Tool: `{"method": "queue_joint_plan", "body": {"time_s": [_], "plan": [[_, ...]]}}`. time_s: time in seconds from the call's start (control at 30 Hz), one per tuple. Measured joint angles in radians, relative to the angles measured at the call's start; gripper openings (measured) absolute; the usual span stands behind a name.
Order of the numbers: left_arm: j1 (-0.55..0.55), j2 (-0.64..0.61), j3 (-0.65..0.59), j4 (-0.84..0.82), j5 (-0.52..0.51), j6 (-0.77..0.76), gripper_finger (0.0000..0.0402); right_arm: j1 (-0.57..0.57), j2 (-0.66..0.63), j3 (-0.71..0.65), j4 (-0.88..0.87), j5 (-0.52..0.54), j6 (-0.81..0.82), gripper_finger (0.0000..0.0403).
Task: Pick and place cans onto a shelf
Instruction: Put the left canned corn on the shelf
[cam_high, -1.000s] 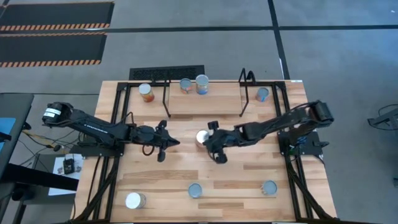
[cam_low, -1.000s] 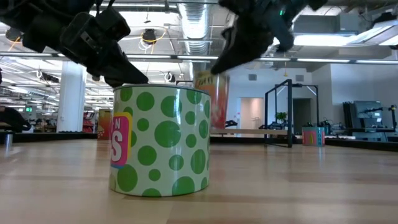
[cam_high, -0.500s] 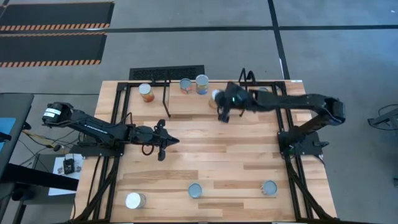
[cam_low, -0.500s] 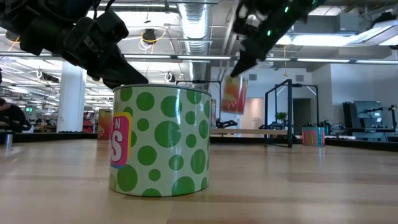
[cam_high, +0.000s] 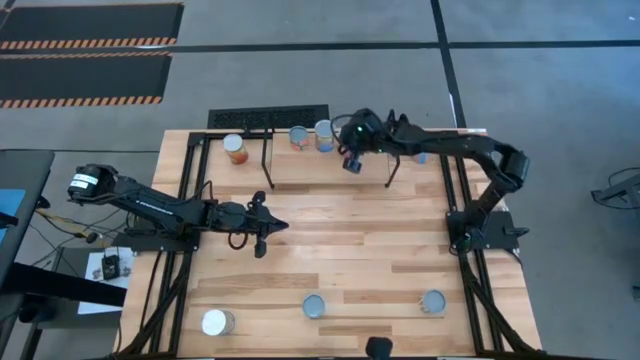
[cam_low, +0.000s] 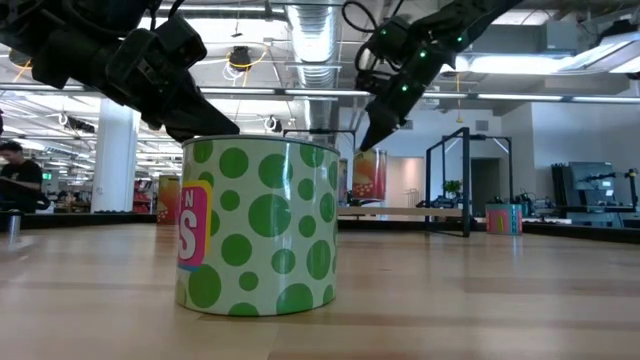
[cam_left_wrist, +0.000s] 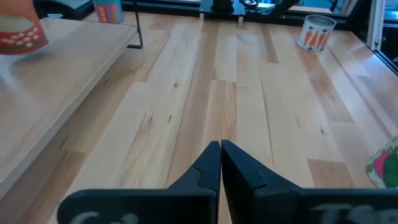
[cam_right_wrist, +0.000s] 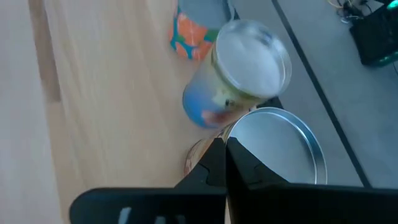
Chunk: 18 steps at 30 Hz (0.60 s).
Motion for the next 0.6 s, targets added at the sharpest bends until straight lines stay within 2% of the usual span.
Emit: {"method": "queue_joint_plan", "body": {"time_s": [0.27,0.6], "plan": [[0.0,0.0,0.0,-0.001,0.0,-0.002,0.0,-0.028,0.066,0.054,-0.035,0.0,-0.018,0.0008],[0.0,0.0,0.0,-0.001,0.0,-0.004,0.0,-0.041,0.066,0.054,-0.037,0.001,-0.008,0.001]]}}
